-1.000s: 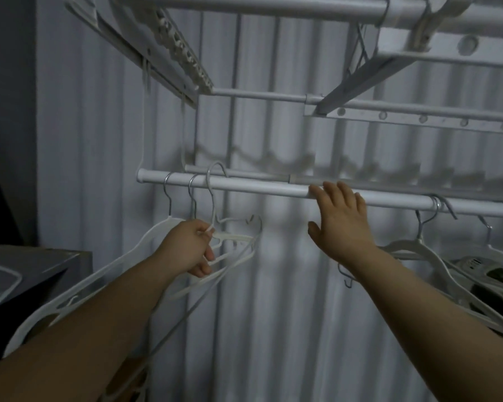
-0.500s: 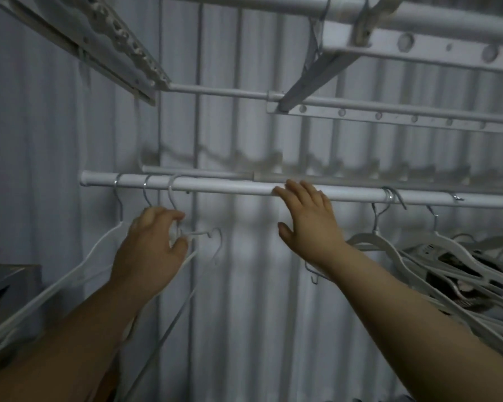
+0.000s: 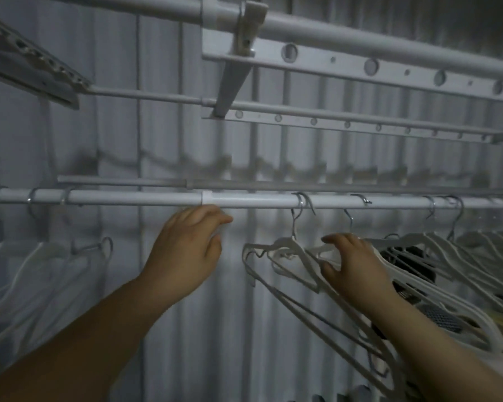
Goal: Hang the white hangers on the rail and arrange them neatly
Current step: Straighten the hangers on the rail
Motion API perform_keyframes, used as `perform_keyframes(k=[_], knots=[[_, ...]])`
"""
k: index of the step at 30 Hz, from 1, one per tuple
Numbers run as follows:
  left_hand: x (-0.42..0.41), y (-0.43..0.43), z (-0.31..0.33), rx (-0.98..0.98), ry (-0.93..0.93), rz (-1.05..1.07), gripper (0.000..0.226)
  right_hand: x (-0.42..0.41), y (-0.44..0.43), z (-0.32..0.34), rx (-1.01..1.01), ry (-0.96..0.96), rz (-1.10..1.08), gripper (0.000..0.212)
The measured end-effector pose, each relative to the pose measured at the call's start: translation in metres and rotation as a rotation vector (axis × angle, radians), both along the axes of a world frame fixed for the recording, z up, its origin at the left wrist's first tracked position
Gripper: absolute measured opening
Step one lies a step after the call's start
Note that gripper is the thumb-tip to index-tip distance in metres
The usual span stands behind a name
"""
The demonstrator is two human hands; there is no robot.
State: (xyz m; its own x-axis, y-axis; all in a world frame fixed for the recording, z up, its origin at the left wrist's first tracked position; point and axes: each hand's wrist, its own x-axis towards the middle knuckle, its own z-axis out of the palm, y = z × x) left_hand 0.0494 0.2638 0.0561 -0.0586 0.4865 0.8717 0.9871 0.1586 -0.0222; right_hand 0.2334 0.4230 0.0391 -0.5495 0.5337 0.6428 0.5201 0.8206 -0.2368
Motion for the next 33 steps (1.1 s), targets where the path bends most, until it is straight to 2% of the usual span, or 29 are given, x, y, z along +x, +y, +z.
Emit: perform_keyframes(k=[4,8,10,13,16,20,26,27,29,31,33], knots=[[0.002,0.038,0.006,-0.016,0.129,0.187,0.043,0.026,0.017,-0.008,-0.189,-0.091,0.056,0.038],[0.0,0.054,0.01,-0.062,0.0,0.279,0.055,0.036,0.026,-0.011,-0.56,-0.134,0.206,0.038],[0.007,0.061,0.008,-0.059,-0.07,0.297,0.058,0.038,0.028,-0.014,-0.654,-0.146,0.246,0.036],[0.025,0.076,0.008,-0.061,-0.023,0.27,0.053,0.037,0.031,-0.02,-0.609,-0.156,0.254,0.028],[0.034,0.094,0.019,-0.141,-0.028,0.283,0.05,0.038,0.032,-0.021,-0.594,-0.159,0.255,0.026],[0.022,0.099,0.02,-0.159,-0.052,0.353,0.051,0.035,0.04,-0.019,-0.467,-0.195,0.21,0.028],[0.02,0.098,0.019,-0.127,-0.09,0.32,0.054,0.01,0.049,-0.007,-0.421,-0.143,0.175,0.032],[0.024,0.098,0.016,-0.107,-0.095,0.321,0.056,0.006,0.05,-0.003,-0.395,-0.145,0.167,0.032],[0.037,0.101,0.005,0.079,-0.106,0.284,0.059,-0.001,0.053,0.004,-0.352,-0.142,0.158,0.032],[0.061,0.102,-0.007,0.234,-0.272,0.231,0.051,-0.007,0.056,0.007,-0.359,-0.136,0.165,0.031],[0.085,0.104,-0.018,0.097,-0.616,0.149,0.038,-0.012,0.059,0.006,-0.374,-0.146,0.169,0.029]])
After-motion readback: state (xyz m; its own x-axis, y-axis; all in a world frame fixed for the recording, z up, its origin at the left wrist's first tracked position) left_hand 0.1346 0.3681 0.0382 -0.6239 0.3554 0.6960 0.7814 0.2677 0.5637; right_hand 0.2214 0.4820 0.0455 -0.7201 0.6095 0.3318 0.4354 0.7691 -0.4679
